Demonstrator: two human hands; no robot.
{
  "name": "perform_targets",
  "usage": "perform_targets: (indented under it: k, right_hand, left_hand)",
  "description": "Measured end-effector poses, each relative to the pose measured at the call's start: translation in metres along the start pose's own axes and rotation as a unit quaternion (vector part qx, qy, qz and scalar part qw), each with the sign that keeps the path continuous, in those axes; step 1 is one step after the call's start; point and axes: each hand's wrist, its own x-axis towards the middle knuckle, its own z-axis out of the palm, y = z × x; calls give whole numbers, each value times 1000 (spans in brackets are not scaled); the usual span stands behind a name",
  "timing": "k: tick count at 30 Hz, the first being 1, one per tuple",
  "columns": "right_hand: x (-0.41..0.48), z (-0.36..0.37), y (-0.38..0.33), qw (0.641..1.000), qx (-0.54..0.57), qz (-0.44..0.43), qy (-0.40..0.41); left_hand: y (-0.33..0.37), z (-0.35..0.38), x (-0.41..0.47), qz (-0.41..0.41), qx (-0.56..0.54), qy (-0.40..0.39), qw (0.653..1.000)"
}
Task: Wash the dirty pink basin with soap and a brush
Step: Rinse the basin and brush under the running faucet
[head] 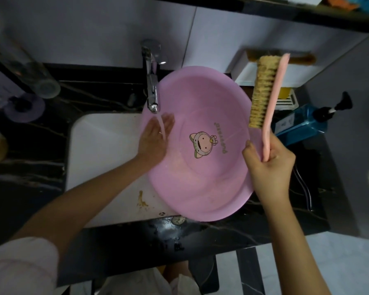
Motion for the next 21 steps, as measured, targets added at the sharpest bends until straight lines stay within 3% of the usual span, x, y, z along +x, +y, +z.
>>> perform_targets:
  k: [4,8,11,16,18,21]
  right_hand:
    - [-3,2,-1,1000,10,-4,6]
    - [-3,2,-4,1000,11,-9,4]
    - [-3,1,-2,1000,-1,-4,6]
    - [-4,1,-3,1000,-22,-4,10]
    - [-4,2,-5,1000,-21,-3,13]
    - [-4,2,-9,1000,-28,-9,11]
  left_hand:
    - [42,-2,-35,-28,-105,-55,993]
    - [70,-6,-75,25,-205,-148,967]
    - [38,0,-68,84,-190,-90,974]
    - [-7,-8,-18,25,-33,-21,999]
    - [7,-14,-19,-4,-47,-40,998]
    - [53,-11,-47,-49,-151,-90,983]
